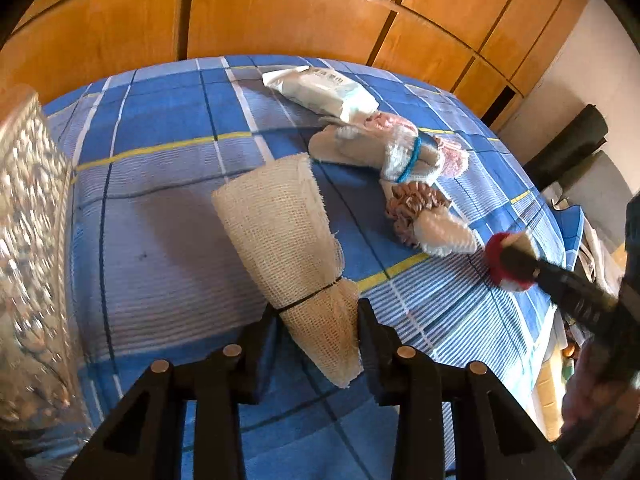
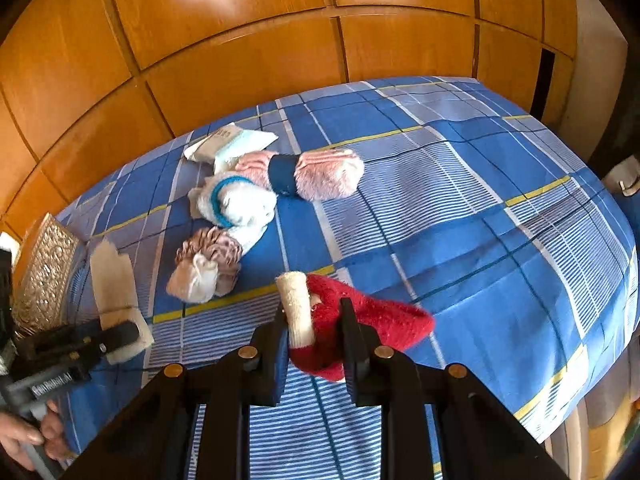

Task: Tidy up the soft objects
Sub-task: 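Grasp the red plush sock with the right tool while the left tool holds the sponge, then carry the mesh sponge with the left tool into the gold tray and release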

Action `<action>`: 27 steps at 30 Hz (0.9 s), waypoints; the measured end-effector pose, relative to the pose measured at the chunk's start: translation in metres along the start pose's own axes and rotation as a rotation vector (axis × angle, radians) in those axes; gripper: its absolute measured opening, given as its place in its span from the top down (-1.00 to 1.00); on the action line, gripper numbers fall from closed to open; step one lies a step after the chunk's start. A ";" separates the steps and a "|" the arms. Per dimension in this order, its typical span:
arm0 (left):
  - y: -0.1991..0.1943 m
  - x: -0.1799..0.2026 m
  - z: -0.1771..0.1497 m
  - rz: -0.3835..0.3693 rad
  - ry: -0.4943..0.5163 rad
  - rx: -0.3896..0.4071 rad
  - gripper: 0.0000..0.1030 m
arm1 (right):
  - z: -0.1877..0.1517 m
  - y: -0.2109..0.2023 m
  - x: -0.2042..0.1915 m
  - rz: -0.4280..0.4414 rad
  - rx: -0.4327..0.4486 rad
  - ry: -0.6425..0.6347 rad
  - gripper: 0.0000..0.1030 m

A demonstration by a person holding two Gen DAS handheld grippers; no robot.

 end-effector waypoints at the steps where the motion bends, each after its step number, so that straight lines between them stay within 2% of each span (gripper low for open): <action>1: -0.003 0.001 0.003 0.008 0.004 0.003 0.32 | -0.002 0.003 -0.003 -0.002 -0.007 -0.009 0.59; 8: -0.046 0.002 0.061 0.007 -0.013 0.101 0.32 | -0.011 0.015 -0.016 -0.029 -0.019 -0.067 0.58; 12: -0.079 -0.012 0.101 0.043 -0.039 0.169 0.32 | -0.014 0.018 -0.020 -0.053 -0.014 -0.110 0.55; 15: -0.111 -0.034 0.127 0.080 -0.077 0.219 0.32 | -0.017 0.020 -0.027 -0.093 -0.014 -0.175 0.53; 18: -0.151 -0.074 0.146 0.132 -0.152 0.273 0.31 | -0.019 0.020 -0.029 -0.115 -0.008 -0.198 0.52; 23: -0.215 -0.145 0.148 0.263 -0.220 0.363 0.30 | -0.020 0.020 -0.028 -0.109 0.000 -0.199 0.52; 27: -0.260 -0.212 0.116 0.345 -0.331 0.408 0.31 | -0.023 0.020 -0.032 -0.128 0.009 -0.230 0.52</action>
Point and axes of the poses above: each gripper's, at about its wrist camera, not at the fingertips, and y roughly the way its jaws point, x to its right, z to its top, the point moved 5 cm from there along y, roughly the way its jaws point, and after that the axes turned 5 degrees about -z, right-handed, at the moved point
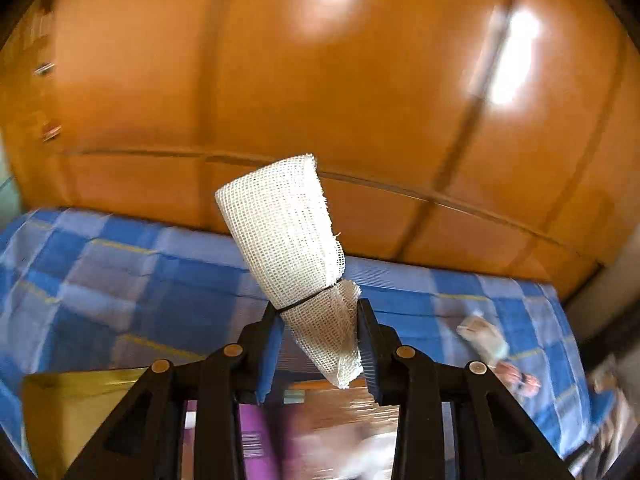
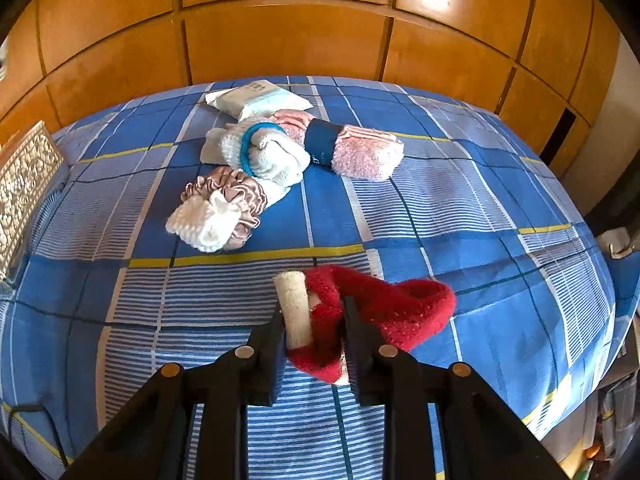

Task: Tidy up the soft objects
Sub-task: 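Carry the mesh sponge with the left tool into the gold tray and release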

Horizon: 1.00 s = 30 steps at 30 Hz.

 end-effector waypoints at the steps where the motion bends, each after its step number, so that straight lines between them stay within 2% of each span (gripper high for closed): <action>1: -0.005 -0.022 -0.003 0.021 -0.030 0.002 0.31 | 0.000 0.000 -0.001 -0.004 0.002 -0.002 0.52; 6: -0.033 -0.113 -0.038 0.094 -0.175 0.004 0.30 | -0.001 0.001 -0.003 -0.020 0.005 -0.007 0.52; 10: -0.046 -0.170 -0.088 0.145 -0.288 -0.026 0.30 | -0.003 0.000 -0.005 -0.036 0.015 -0.023 0.52; 13: -0.040 -0.202 -0.118 0.176 -0.361 -0.073 0.30 | -0.003 0.000 -0.006 -0.042 0.012 -0.019 0.52; 19: -0.008 -0.229 -0.154 0.146 -0.441 -0.168 0.25 | -0.002 0.000 -0.008 -0.061 -0.004 -0.018 0.52; 21: 0.001 -0.232 -0.155 0.140 -0.452 -0.193 0.13 | -0.001 0.000 -0.008 -0.067 -0.013 -0.018 0.53; 22: 0.004 -0.233 -0.154 0.147 -0.459 -0.201 -0.07 | -0.001 0.001 -0.008 -0.068 -0.014 -0.017 0.53; 25: 0.006 -0.234 -0.153 0.156 -0.470 -0.208 -0.46 | -0.001 0.001 -0.009 -0.075 -0.019 -0.015 0.53; 28: -0.006 -0.234 -0.151 0.193 -0.459 -0.181 -0.57 | -0.001 0.001 -0.010 -0.086 -0.021 -0.019 0.53; 30: -0.018 -0.233 -0.151 0.229 -0.439 -0.148 -0.57 | -0.001 0.002 -0.011 -0.092 -0.022 -0.018 0.53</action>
Point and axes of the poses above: each gripper's, at about its wrist camera, not at the fingertips, and y roughly the way its jaws point, x to its right, z to its top, the point moved 5 cm from there along y, roughly the way its jaws point, and after that the axes turned 5 degrees about -z, right-handed, at the moved point
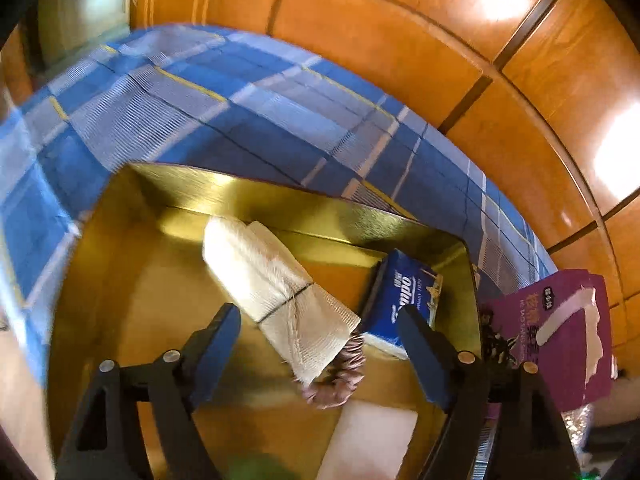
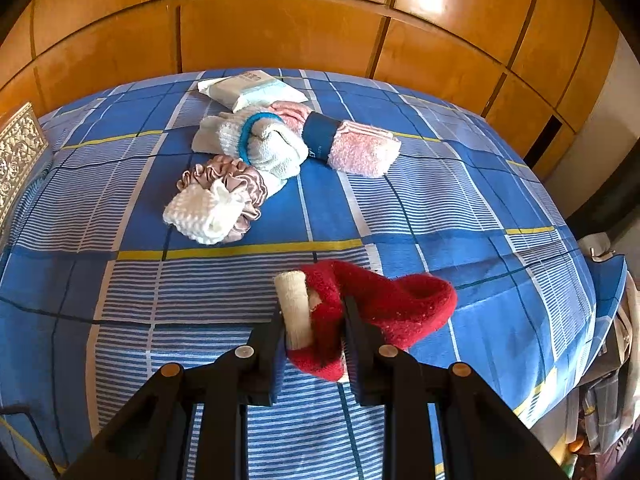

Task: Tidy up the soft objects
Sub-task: 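Carry the mesh sponge with the left tool into the gold tray and release, then carry the red plush sock with the right tool into the gold tray and release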

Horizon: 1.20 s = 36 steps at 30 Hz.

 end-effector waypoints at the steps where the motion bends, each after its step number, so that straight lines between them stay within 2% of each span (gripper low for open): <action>1: -0.009 0.001 -0.002 0.002 0.017 0.031 -0.57 | 0.000 0.000 0.000 -0.002 0.000 0.001 0.53; 5: -0.043 0.009 -0.019 0.010 0.079 0.125 -0.61 | 0.002 0.000 0.004 0.012 -0.006 0.035 0.55; 12: -0.076 0.024 -0.058 -0.003 0.169 0.196 -0.61 | 0.015 -0.005 0.018 0.083 -0.017 0.137 0.59; 17: -0.087 0.034 -0.076 0.015 0.221 0.225 -0.61 | 0.039 -0.024 0.030 0.117 0.032 0.197 0.59; 23: -0.098 0.041 -0.089 0.053 0.278 0.279 -0.62 | 0.073 -0.052 0.022 0.164 0.109 0.181 0.59; 27: -0.102 0.041 -0.092 0.044 0.281 0.291 -0.66 | 0.099 -0.082 -0.004 0.237 0.184 0.117 0.59; 30: -0.105 0.041 -0.095 0.045 0.283 0.302 -0.66 | 0.119 -0.110 -0.037 0.333 0.244 0.054 0.59; 36: -0.110 0.035 -0.098 0.047 0.269 0.310 -0.67 | 0.130 -0.165 -0.133 0.540 0.320 -0.146 0.59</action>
Point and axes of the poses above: each gripper's, at about its wrist camera, not at the fingertips, and y roughly the way its jaws point, x to its right, z to its top, the point moved 5 cm from there along y, roughly the way its jaws point, and after that the axes turned 5 degrees about -z, right-handed, at the moved point
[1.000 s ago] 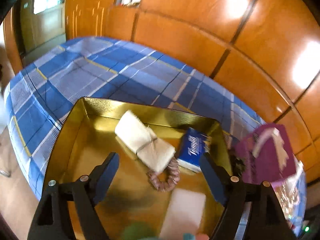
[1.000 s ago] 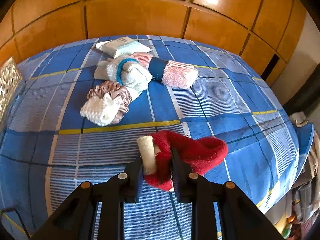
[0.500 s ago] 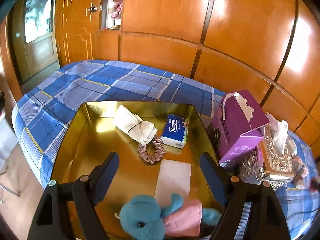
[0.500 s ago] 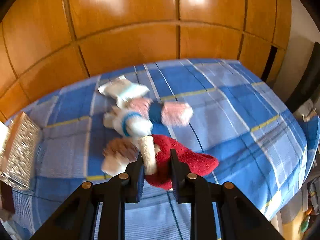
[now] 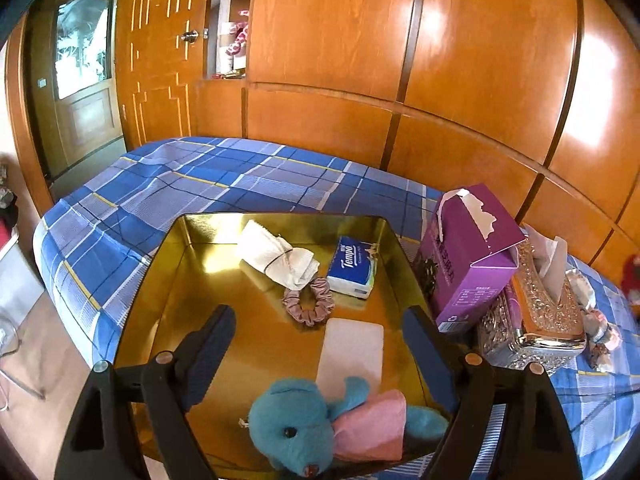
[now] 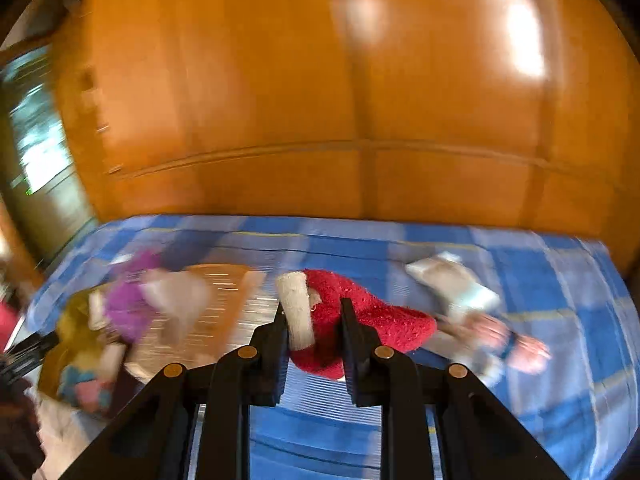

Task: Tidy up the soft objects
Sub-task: 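Carry the red plush sock with the right tool into the gold tray and release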

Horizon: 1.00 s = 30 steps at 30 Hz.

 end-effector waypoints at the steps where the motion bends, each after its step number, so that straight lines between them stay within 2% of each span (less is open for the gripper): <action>1: -0.001 -0.001 0.000 0.005 0.000 0.003 -0.67 | 0.002 0.002 -0.019 0.036 0.001 -0.037 0.59; 6: -0.004 -0.006 -0.002 0.005 -0.010 0.009 -0.67 | -0.003 0.010 -0.110 0.217 -0.025 -0.174 0.59; 11: -0.008 -0.014 0.000 0.014 -0.041 0.024 -0.67 | -0.017 0.020 -0.176 0.362 -0.071 -0.236 0.59; 14: -0.011 -0.024 0.002 0.039 -0.056 0.042 -0.67 | -0.030 0.023 -0.210 0.430 -0.100 -0.282 0.59; 19: -0.017 -0.058 0.009 0.105 -0.129 0.077 -0.67 | -0.044 0.039 -0.251 0.514 -0.170 -0.285 0.59; 25: -0.018 -0.083 0.009 0.139 -0.184 0.084 -0.67 | -0.059 0.082 -0.292 0.548 -0.269 -0.285 0.59; 30: -0.009 -0.081 0.004 0.125 -0.170 0.059 -0.67 | -0.073 0.115 -0.319 0.470 -0.318 -0.351 0.40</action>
Point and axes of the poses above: each gripper's, at about its wrist camera, not at the fingertips, and y roughly the way its jaws point, x to its right, z to its top, the point moved 5 cm from there along y, roughly the way its jaws point, and after that the axes turned 5 degrees about -z, right-handed, at the moved point
